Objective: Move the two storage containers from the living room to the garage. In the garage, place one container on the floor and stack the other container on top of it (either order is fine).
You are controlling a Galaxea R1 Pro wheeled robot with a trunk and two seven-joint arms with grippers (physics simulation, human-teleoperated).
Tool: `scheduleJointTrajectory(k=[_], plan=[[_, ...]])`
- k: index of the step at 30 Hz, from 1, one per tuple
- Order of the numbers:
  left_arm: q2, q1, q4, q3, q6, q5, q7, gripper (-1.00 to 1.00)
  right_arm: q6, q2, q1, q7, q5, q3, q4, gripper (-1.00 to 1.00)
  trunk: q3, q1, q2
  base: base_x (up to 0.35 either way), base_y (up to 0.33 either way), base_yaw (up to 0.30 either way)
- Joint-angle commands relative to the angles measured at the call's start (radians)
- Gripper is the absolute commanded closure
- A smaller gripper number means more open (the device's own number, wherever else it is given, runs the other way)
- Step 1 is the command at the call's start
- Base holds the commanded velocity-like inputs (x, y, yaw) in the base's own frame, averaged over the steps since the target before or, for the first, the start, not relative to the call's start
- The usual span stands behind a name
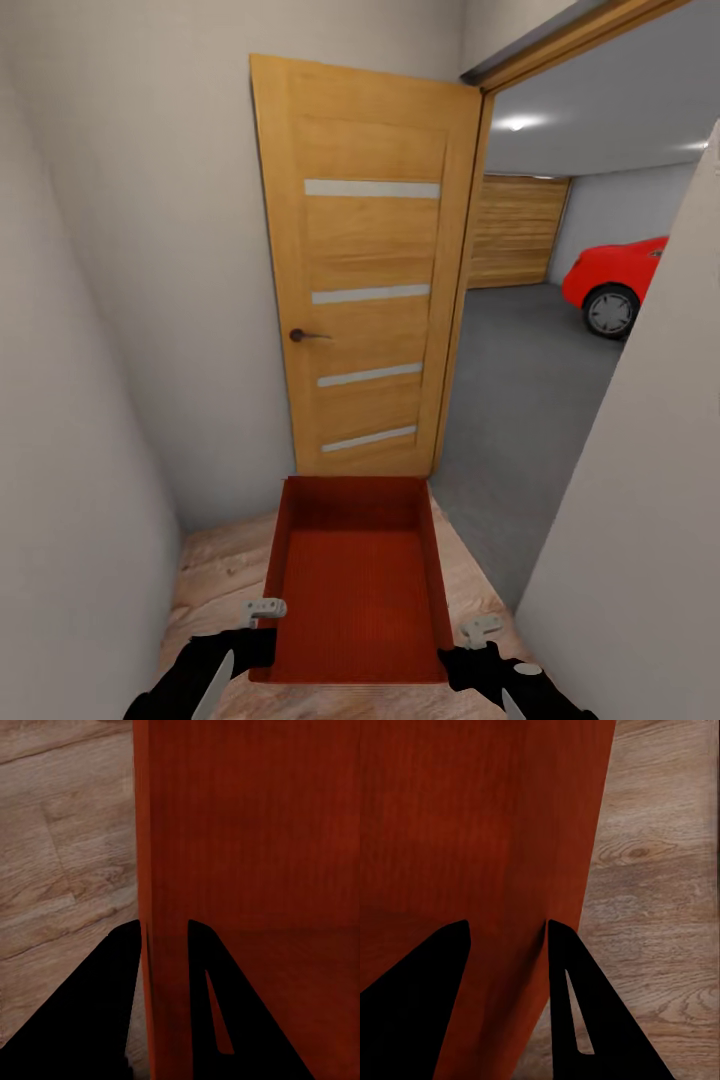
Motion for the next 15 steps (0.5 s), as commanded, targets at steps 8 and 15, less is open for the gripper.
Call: scheduleJointTrajectory(k=[8,15], plan=[[-0.035,0.0,-0.003,-0.002,-0.03,0.0,0.006,1.0,0.006,0.02,-0.001,0.003,0.012,-0.007,0.002,1.0,0.001,0.001,-0.002,0.292,0.194,-0.269],[-0.035,0.0,-0.003,-0.001,-0.03,0.0,0.005,1.0,0.006,0.02,-0.001,0.003,0.013,-0.007,0.002,1.0,0.003,0.001,-0.002,0.292,0.193,-0.269]])
